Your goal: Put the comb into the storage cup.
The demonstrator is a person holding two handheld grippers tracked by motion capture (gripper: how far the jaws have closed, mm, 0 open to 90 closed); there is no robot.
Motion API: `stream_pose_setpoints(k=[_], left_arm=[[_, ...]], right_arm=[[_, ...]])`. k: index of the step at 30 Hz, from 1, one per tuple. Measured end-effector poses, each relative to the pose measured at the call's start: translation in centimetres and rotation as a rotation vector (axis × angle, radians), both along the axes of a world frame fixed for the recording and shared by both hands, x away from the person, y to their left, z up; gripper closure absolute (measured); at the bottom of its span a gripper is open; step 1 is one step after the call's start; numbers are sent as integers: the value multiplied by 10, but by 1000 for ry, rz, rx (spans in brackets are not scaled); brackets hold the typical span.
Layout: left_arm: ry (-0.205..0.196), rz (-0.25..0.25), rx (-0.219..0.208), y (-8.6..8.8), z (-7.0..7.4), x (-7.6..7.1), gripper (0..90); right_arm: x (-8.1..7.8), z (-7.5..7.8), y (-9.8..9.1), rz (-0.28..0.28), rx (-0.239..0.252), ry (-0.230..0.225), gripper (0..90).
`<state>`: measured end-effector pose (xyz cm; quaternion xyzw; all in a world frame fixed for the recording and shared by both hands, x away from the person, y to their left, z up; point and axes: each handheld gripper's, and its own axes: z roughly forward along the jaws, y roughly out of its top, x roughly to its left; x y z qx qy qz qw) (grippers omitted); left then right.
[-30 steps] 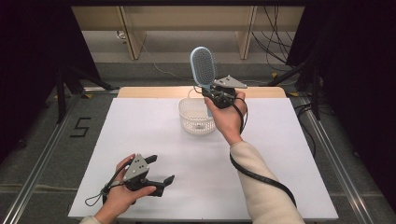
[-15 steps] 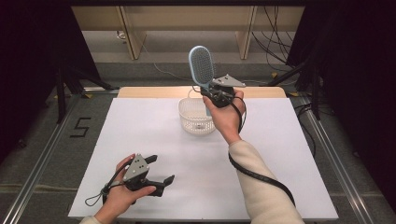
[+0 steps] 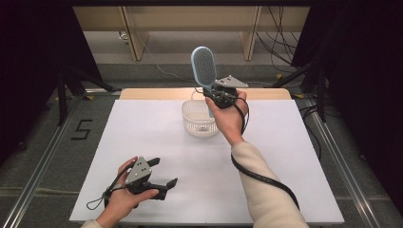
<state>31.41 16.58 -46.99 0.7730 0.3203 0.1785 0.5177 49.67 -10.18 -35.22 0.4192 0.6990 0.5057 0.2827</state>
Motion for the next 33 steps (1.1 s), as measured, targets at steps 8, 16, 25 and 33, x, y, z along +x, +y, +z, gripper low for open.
stream_pose_setpoints(k=[8,16,25,33], left_arm=[[0,0,0,0,0,0,54],[1,-1,-2,0,0,0,54],[1,-2,-3,0,0,0,54],[0,-2,-4,0,0,0,54]], right_arm=[[3,-1,1,0,-3,0,703],[7,-2,3,3,-3,0,703],[11,-3,5,4,-5,1,703],[16,-4,6,13,-7,-4,703]])
